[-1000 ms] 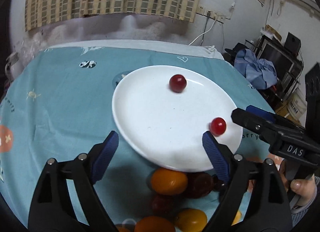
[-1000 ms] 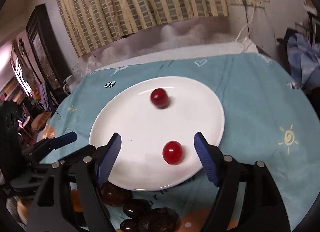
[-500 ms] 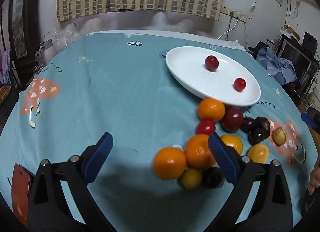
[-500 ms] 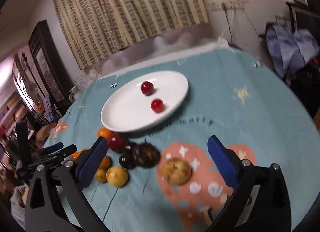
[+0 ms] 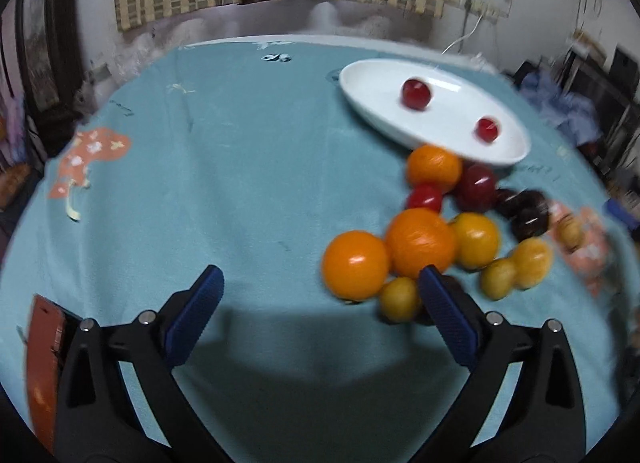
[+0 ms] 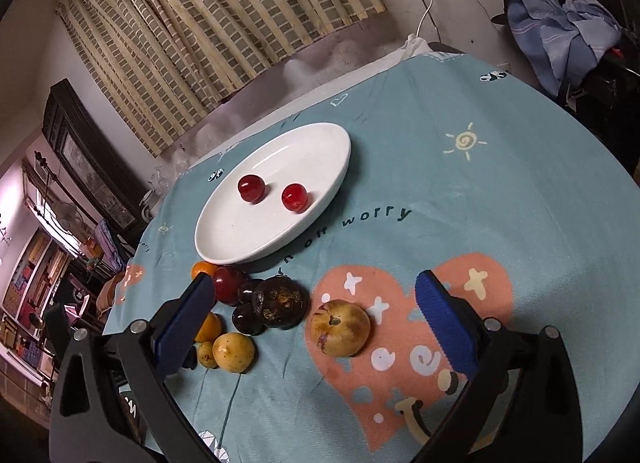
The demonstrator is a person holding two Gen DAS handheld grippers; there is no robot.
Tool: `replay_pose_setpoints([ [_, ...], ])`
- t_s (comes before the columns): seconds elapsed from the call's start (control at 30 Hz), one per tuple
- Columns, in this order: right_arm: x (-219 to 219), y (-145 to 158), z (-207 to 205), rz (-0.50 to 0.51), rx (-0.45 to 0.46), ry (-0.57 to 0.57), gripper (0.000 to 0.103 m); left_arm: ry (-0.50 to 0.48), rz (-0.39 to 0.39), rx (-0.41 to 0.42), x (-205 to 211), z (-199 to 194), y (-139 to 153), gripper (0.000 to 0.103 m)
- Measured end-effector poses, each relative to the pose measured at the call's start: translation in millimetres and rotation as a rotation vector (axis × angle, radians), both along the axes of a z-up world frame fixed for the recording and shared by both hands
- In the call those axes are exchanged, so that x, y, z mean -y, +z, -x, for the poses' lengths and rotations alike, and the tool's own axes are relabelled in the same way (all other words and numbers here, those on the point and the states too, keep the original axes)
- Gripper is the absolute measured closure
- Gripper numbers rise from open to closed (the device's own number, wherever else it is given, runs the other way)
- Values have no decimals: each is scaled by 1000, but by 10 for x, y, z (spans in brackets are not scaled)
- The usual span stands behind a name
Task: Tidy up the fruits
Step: 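Grasp a mandarin orange with the left tool while the right tool grasps the beige round fruit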
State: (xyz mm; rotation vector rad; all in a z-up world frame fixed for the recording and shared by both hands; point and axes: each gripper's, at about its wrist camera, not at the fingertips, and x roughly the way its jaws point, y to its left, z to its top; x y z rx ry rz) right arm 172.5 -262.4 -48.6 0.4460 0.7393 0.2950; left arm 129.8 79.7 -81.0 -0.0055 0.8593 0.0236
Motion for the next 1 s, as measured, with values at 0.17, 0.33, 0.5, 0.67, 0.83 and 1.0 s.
replay_pose_setpoints([
  [0.17, 30, -11, -4, -10, -2, -11, 3, 129, -30, 6, -301, -38, 17, 2],
  [0.33, 24, 5, 10, -16, 4, -7, 3, 119, 78, 26, -454, -23, 45, 2],
  [0.5, -77, 25, 38, 24, 24, 33, 3, 76, -2, 30, -350, -232, 1, 2],
  [0.67, -106, 24, 41, 40, 24, 40, 3, 109, 94, 58, -601, -385, 8, 2],
  [0.83, -128, 14, 24, 59, 17, 45, 3, 124, 161, 3, -763, -583, -72, 8],
  [1.0, -203, 17, 27, 101, 17, 73, 3, 105, 135, -29, -697, -583, -127, 42],
])
